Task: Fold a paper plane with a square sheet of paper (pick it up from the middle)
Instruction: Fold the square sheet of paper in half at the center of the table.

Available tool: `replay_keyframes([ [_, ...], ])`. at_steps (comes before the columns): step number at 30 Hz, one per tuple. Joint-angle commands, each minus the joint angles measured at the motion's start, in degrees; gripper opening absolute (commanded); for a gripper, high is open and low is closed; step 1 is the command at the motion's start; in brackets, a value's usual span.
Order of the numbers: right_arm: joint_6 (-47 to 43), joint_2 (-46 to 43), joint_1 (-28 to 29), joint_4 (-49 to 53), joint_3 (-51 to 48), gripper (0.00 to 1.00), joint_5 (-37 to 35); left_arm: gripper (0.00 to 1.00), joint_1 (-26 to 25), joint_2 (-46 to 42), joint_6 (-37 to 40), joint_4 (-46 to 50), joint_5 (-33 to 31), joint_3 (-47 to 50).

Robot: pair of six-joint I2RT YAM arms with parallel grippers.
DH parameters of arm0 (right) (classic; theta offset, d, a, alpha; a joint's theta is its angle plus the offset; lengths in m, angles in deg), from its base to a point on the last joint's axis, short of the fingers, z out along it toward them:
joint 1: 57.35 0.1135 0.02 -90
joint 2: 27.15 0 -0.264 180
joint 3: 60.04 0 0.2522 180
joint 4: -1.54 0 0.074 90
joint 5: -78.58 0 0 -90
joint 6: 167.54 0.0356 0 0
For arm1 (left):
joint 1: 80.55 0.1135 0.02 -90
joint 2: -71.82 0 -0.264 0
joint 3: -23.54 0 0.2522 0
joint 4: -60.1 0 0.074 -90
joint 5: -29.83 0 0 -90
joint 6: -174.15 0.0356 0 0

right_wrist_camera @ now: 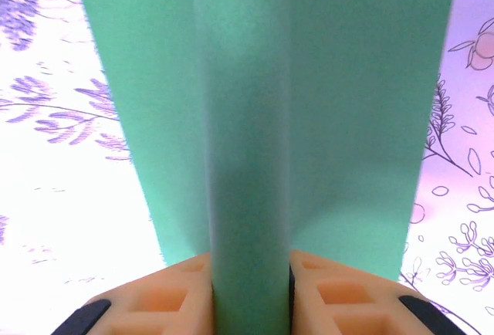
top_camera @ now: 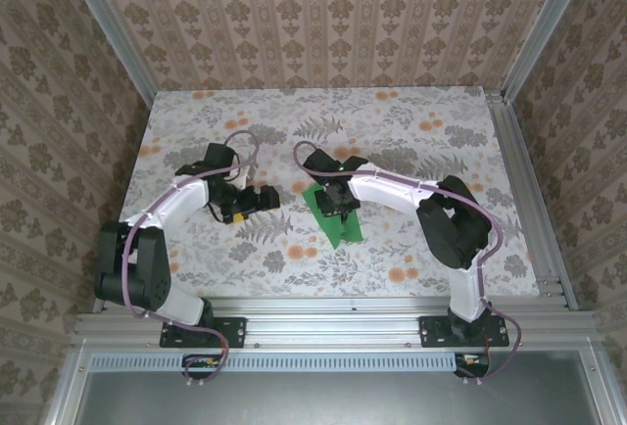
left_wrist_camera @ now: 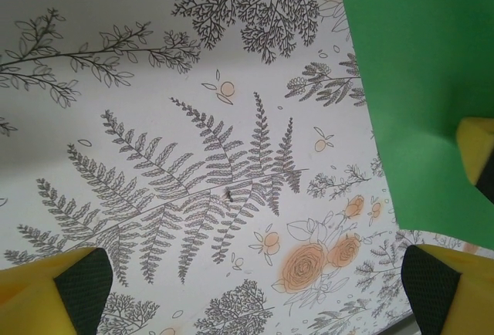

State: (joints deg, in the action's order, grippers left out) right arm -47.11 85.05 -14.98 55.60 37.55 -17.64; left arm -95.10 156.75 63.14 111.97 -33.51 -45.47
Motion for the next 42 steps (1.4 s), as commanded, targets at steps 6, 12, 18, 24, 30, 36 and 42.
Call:
replay_keyframes([
  [6,5.34,-11.30,-0.55,-8.79,-2.25,0.26,13.59,1.00,2.28,-8.62,0.10,6.65,-0.67,-6.11],
  [12,15.94,-15.67,-5.70,-27.07,-13.40,0.25,27.65,1.00,2.77,-11.10,-0.74,6.19,3.54,-8.57],
  [18,20.38,-15.26,-8.40,-36.09,-22.64,0.26,30.63,1.00,1.06,-9.13,-3.45,0.68,7.85,-6.96],
  [24,20.64,-13.99,-10.00,-39.44,-29.48,0.27,29.56,0.97,-3.36,-3.58,-4.69,-3.96,7.76,-6.02],
  [30,17.88,-12.81,-10.51,-37.67,-31.09,0.30,26.83,0.95,-6.83,1.61,-5.35,-6.45,7.31,-6.95],
  [36,17.27,-11.57,-10.73,-37.61,-32.42,0.31,24.82,0.92,-8.96,4.67,-6.23,-8.40,7.55,-7.26],
  [42,17.25,-10.87,-10.60,-37.69,-33.38,0.34,22.69,0.87,-10.77,6.68,-7.69,-11.56,8.57,-6.63],
])
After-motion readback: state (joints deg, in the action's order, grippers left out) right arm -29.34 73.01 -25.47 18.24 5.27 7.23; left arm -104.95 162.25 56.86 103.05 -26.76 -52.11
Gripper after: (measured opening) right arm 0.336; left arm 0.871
